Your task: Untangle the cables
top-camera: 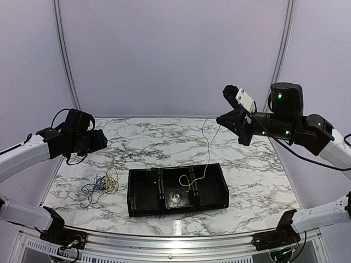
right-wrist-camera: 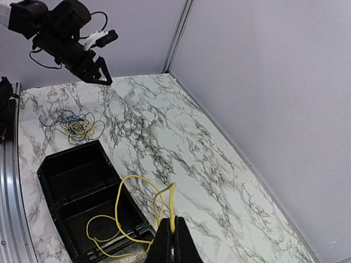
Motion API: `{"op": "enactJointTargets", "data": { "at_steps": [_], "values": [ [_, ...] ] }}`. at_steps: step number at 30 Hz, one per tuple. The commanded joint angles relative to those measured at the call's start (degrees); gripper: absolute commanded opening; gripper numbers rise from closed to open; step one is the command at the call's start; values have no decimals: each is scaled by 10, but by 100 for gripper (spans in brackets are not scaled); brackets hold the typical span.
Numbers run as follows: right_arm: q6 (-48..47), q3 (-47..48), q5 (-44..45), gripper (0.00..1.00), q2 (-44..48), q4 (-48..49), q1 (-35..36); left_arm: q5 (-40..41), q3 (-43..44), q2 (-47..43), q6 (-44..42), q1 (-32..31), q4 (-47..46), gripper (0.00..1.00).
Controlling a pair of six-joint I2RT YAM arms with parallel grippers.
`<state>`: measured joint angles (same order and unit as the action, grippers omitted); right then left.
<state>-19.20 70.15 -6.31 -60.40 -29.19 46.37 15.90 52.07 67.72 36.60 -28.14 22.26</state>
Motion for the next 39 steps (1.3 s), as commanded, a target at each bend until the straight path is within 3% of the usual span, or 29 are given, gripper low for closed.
{"op": "enactJointTargets", "data": {
  "at_steps": [1, 6, 27, 39],
  "values": [
    [-5, 76, -4, 0, -15, -6, -4, -5, 11, 3, -2, 0, -4, 72],
    [-10, 99, -8, 0, -26, -16, -4, -9, 7, 9, 6, 0, -11, 72],
    [-33, -148, 40, 0, 52, 10, -6, -16, -15, -1, 8, 0, -17, 73],
    [-53, -176, 46, 0, 48, -41, -6, -25, -27, 8, 21, 0, -23, 73]
  ]
}}
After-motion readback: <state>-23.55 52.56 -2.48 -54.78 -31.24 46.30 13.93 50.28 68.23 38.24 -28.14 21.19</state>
